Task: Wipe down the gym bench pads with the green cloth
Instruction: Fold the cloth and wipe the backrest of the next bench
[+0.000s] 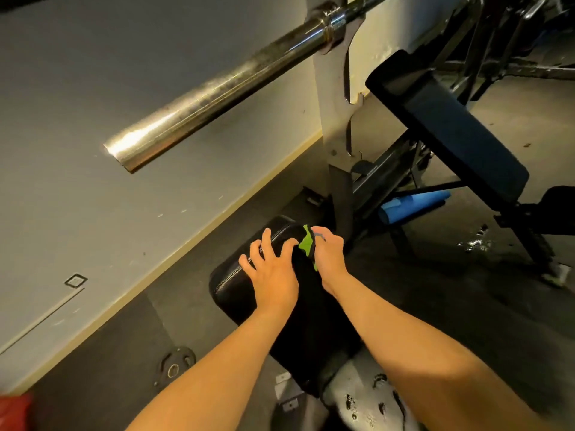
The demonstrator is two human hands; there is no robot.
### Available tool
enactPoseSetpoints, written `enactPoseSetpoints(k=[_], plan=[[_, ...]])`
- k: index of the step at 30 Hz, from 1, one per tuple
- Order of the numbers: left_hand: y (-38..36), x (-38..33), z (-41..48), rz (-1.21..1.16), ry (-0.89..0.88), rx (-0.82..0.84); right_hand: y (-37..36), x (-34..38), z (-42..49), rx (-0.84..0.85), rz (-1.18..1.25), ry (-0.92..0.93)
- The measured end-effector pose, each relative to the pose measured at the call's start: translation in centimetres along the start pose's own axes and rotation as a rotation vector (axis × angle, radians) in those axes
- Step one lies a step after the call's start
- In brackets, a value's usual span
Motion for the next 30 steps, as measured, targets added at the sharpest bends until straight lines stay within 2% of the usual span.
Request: enactPoseSetpoints(k=[6,8,15,20,22,26,30], plan=[[0.0,-0.7,0.2,0.041,0.08,-0.07,-3.3,7.0,1.1,0.304,-0.135,0.24],[-0.3,-0.4,0.3,0.056,0.077,-0.108,-3.8,7.1,1.4,0.352,-0.148,0.237],[-0.6,-0.5,0.0,0.036,0.06,-0.158,-0.9,2.7,2.6,0.27,0.124,0.032],[-1.1,-0.4,-0.1,0.042,0.071,-0.145,1.9,-1.3,1.6,0.189,0.049,-0.136],[-1.1,-0.3,0.0,0.046,0.065,-0.133,2.2,-0.6,1.3,0.232,0.053,-0.155],[-1.4,-0.2,0.0,0.094,0.065,-0.094,0.3,4.0,1.4,0.375,0.062,-0.013],[-1.5,-0.4,0.1,0.13,0.087,-0.083,-1.8,4.7,2.6,0.33,-0.093,0.121]])
Point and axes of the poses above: each hand's wrist, its own z-axis towards the middle knuckle, its own y-axis out of the back of the hand, x = y × z, the point moved 5 cm from there along z, towards the middle knuckle, and after that the axes turned 6 degrees about x, right-handed, at the moved point
